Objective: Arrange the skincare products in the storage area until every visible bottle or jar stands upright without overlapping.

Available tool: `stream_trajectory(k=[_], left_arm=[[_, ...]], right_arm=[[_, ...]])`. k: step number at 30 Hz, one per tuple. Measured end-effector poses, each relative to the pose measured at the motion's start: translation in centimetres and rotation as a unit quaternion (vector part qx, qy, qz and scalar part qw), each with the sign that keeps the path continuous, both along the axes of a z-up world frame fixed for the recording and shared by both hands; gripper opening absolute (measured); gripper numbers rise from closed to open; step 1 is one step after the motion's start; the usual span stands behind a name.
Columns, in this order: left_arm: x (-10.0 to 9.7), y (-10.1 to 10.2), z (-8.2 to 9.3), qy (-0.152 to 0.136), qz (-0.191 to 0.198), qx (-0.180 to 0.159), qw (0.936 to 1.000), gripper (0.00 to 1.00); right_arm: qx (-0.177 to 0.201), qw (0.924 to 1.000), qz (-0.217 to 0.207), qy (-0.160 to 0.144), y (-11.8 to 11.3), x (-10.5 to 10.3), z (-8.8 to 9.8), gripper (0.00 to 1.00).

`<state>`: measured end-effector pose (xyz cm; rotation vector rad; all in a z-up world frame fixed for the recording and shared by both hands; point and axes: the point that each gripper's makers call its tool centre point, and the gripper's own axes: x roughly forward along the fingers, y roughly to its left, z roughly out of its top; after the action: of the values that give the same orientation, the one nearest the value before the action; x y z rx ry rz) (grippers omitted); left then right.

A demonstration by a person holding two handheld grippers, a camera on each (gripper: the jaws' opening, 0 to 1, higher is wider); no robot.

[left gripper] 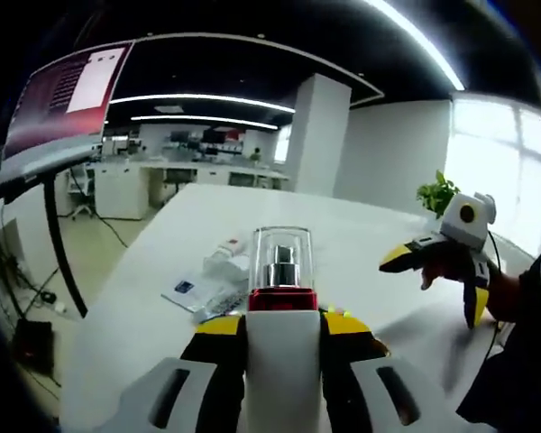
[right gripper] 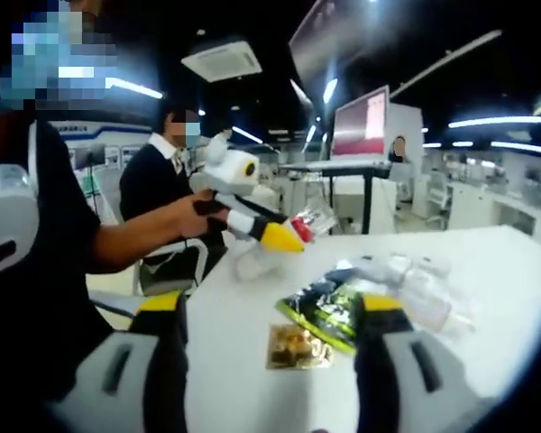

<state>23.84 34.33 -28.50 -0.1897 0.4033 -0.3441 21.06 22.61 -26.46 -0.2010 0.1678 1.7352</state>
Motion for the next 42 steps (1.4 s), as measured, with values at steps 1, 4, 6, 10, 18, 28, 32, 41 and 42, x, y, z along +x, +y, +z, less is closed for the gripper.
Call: stream_trajectory(k=[1, 4, 6, 10, 18, 28, 32, 41, 42], left_arm=[[0.0, -0.1, 0.1, -0.004, -0.003, -0.004, 1.0, 0.31], [-0.2, -0.6, 0.4, -0.009, -0.012, -0.014, 0.9998, 0.3], [-0.4, -1.1, 0.6, -0.016, -0.022, -0.015, 0.9995, 0.3], [-0.6, -2.0, 0.9, -0.023, -0.039, -0.024, 0.9987, 0.3], [-1.3, -3.3, 1.1, -0.032, -0.069, -0.027, 0.9967, 0.3], [-2.3, -5.4, 1.4, -0.046, -0.111, -0.021, 0.9925, 0.3], [-2.4, -5.5, 1.6, -0.052, -0.126, -0.021, 0.9905, 0.3], [-3.2, -6.8, 1.9, -0.066, -0.161, -0.016, 0.9846, 0.3], [-3.2, -6.9, 2.0, -0.066, -0.164, -0.017, 0.984, 0.3]], right_arm=[[0.001, 1.0, 0.0, 0.001, 0.1, 0.0, 0.0, 0.74], [0.004, 1.0, 0.001, 0.003, 0.5, 0.0, 0.2, 0.73], [0.007, 1.0, 0.001, 0.006, 0.7, -0.1, 0.3, 0.72], [0.015, 0.9998, 0.003, 0.012, 1.2, -0.2, 0.6, 0.69], [0.024, 0.9996, 0.004, 0.017, 2.1, -0.4, 1.2, 0.66], [0.049, 0.9981, 0.0, 0.037, 2.6, -0.3, 2.5, 0.61], [0.058, 0.9969, -0.003, 0.053, 3.0, -0.1, 3.0, 0.59], [0.077, 0.993, -0.007, 0.089, 4.2, 0.1, 3.7, 0.55], [0.079, 0.9925, -0.005, 0.093, 4.3, 0.0, 3.7, 0.54]])
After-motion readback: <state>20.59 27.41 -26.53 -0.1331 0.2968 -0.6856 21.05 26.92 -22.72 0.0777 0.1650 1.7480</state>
